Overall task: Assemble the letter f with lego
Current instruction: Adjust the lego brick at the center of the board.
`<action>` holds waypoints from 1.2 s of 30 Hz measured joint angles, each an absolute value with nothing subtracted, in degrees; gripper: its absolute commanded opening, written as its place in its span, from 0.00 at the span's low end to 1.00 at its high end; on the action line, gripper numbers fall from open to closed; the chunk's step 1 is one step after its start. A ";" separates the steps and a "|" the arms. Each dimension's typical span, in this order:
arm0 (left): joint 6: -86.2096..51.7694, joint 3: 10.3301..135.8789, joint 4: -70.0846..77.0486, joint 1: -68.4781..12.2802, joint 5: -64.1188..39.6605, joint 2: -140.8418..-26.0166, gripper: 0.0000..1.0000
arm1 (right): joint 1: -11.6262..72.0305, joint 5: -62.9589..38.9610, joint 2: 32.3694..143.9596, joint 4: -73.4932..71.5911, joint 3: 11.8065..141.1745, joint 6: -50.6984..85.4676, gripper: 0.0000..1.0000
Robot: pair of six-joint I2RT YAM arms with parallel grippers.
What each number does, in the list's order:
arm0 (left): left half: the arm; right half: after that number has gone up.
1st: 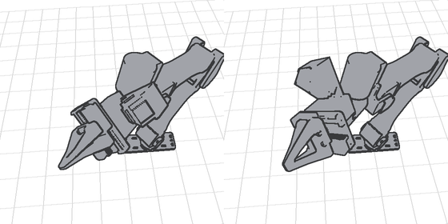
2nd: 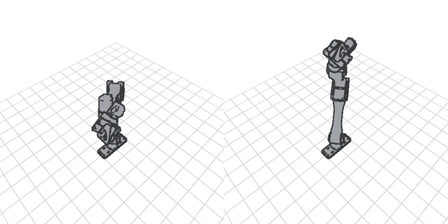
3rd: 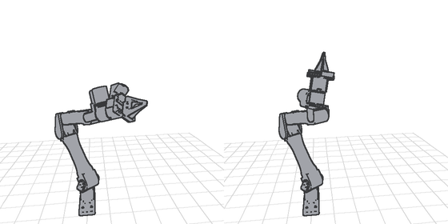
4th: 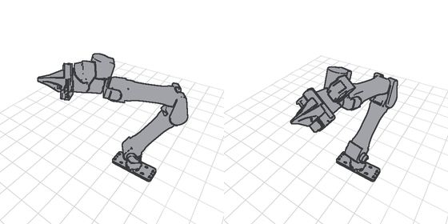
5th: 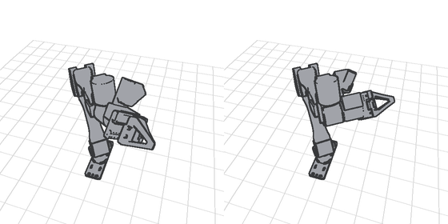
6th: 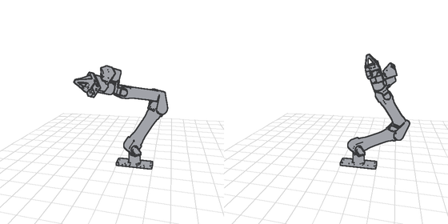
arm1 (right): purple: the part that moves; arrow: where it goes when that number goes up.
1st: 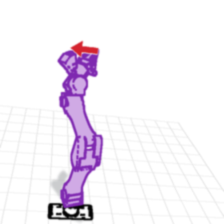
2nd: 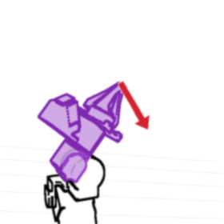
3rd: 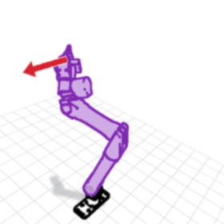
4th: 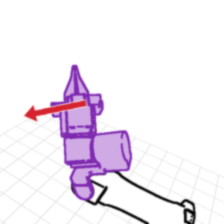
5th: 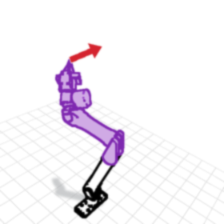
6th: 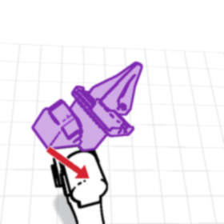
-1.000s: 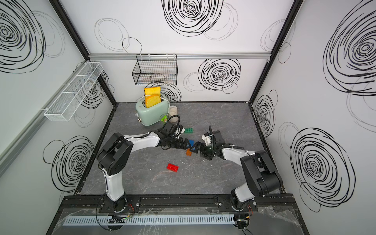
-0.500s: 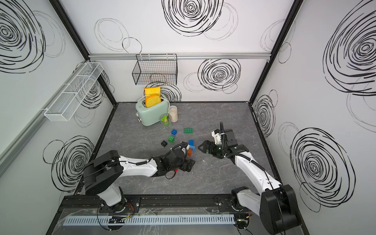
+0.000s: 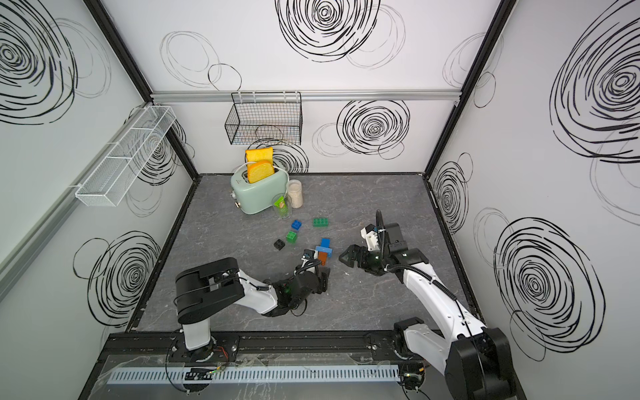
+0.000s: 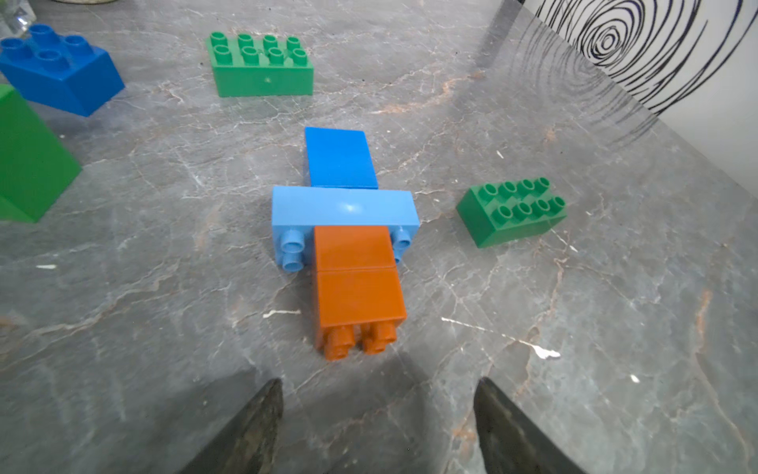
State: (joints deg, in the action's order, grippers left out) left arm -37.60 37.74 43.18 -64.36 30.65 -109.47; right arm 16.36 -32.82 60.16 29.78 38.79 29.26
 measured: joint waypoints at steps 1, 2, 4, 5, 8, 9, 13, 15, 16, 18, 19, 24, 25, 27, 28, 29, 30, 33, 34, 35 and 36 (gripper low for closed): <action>-37.80 37.74 43.97 -64.53 31.38 -109.95 0.68 | 16.38 -32.84 60.01 29.87 38.76 29.12 0.95; -38.11 37.71 44.82 -64.64 32.01 -110.43 0.67 | 16.43 -32.88 59.79 29.93 38.72 29.06 0.95; -38.39 37.71 46.33 -64.84 33.30 -111.04 0.65 | 16.49 -32.95 59.44 30.06 38.57 28.93 0.95; -38.50 37.71 47.27 -64.88 33.89 -111.39 0.63 | 16.62 -32.95 59.18 30.11 38.41 28.88 0.95; -38.79 37.71 49.56 -64.88 35.05 -112.25 0.59 | 16.82 -33.01 58.50 30.15 37.85 28.86 0.95; -38.79 37.71 50.37 -64.88 35.35 -112.55 0.58 | 16.86 -33.01 58.39 30.17 37.69 28.84 0.95; -38.79 37.74 53.32 -64.88 36.47 -113.62 0.56 | 17.04 -33.06 57.98 30.26 37.04 28.84 0.95; -38.52 37.93 54.52 -64.88 36.77 -114.26 0.56 | 17.04 -33.19 57.82 30.26 36.73 28.84 0.95; -38.35 38.09 54.92 -64.88 36.93 -114.50 0.56 | 17.06 -33.23 57.78 30.24 36.62 28.84 0.95; -37.76 38.83 55.55 -64.88 37.32 -115.26 0.56 | 17.06 -33.41 57.74 30.24 36.42 28.82 0.95; -37.39 39.42 55.61 -64.88 37.43 -115.74 0.56 | 17.06 -33.47 57.74 30.24 36.40 28.82 0.95; -36.51 41.50 55.68 -64.88 38.13 -117.25 0.52 | 17.12 -33.82 57.67 30.26 36.12 28.45 0.95; -36.47 41.80 55.51 -64.88 38.46 -117.43 0.52 | 17.15 -33.87 57.65 30.28 36.05 28.40 0.95; -36.47 42.17 54.92 -65.08 39.11 -117.56 0.50 | 17.28 -33.93 57.58 30.28 35.97 28.23 0.95; -36.45 42.46 54.30 -65.17 39.51 -117.58 0.48 | 17.39 -34.02 57.56 30.28 35.94 28.12 0.95; -36.45 42.72 53.60 -65.23 39.88 -117.58 0.47 | 17.47 -34.13 57.54 30.28 35.92 28.01 0.95; -36.40 42.87 53.21 -65.25 40.16 -117.58 0.45 | 17.52 -34.20 57.49 30.26 35.92 27.94 0.95; -36.45 43.44 51.72 -65.36 40.99 -117.58 0.43 | 17.56 -34.35 57.47 30.26 35.92 27.64 0.95; -36.45 43.68 51.09 -65.36 41.19 -117.58 0.43 | 17.56 -34.39 57.47 30.28 35.90 27.57 0.95; -36.42 43.88 50.54 -65.41 41.34 -117.58 0.41 | 17.56 -34.44 57.47 30.26 35.90 27.53 0.95; -36.40 44.03 50.17 -65.43 41.45 -117.58 0.40 | 17.56 -34.50 57.47 30.26 35.90 27.46 0.95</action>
State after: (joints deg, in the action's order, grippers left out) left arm -36.40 44.03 50.17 -65.43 41.45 -117.58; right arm 17.56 -34.50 57.47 30.26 35.90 27.46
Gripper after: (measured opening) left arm 0.422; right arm 0.949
